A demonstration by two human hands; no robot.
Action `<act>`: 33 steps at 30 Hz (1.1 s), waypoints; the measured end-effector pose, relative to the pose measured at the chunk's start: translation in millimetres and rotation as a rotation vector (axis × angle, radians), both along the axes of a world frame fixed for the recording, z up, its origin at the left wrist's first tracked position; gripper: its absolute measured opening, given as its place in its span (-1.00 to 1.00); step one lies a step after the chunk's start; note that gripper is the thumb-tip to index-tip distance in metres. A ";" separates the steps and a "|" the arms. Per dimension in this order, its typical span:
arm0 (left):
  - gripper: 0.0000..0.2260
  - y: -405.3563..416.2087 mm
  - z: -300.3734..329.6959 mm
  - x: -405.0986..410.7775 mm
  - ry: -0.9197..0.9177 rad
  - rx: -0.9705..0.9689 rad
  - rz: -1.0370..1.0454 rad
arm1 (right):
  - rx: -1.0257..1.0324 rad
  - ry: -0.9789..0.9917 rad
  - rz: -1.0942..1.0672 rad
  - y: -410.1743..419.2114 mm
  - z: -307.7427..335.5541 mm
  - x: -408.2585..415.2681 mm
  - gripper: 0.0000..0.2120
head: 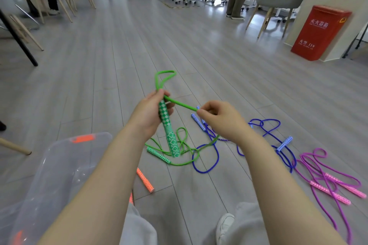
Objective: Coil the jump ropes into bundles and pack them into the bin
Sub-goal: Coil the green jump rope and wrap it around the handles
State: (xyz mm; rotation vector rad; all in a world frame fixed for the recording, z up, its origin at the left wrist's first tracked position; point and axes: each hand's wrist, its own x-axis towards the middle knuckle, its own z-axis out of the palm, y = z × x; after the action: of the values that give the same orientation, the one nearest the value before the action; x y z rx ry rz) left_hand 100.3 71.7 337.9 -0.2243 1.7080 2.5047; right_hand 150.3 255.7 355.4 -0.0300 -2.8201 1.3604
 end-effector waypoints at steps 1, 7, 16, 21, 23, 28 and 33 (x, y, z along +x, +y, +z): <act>-0.75 -7.8 0.4 -4.2 -0.008 0.028 0.097 | -0.012 -0.016 -0.020 9.5 2.3 -0.6 -0.86; -0.77 -52.3 -4.8 -21.6 -0.014 0.201 0.690 | -0.021 0.031 -0.186 52.9 11.8 4.4 -0.82; -0.76 -6.7 1.3 2.1 0.068 -0.168 0.085 | -0.197 0.084 -0.117 19.9 9.6 3.6 -0.88; -0.78 12.0 5.4 20.9 0.080 -0.338 -0.280 | -0.187 0.110 -0.038 4.6 5.0 0.3 -0.87; -0.79 15.4 4.1 24.6 0.089 -0.380 -0.374 | -0.181 0.107 -0.037 2.3 3.0 -0.4 -0.87; -0.78 23.9 0.6 31.6 0.069 -0.421 -0.468 | -0.151 0.091 -0.032 -0.6 2.0 0.8 -0.85; -0.75 29.8 -6.0 34.7 0.068 -0.348 -0.588 | -0.165 0.067 -0.010 -1.2 3.2 3.1 -0.81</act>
State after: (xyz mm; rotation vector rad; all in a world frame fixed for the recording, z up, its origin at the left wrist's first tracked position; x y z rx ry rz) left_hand 135.0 101.5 331.9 0.3023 1.8798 1.8125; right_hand 153.4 254.5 358.6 -0.0002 -2.6437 1.5573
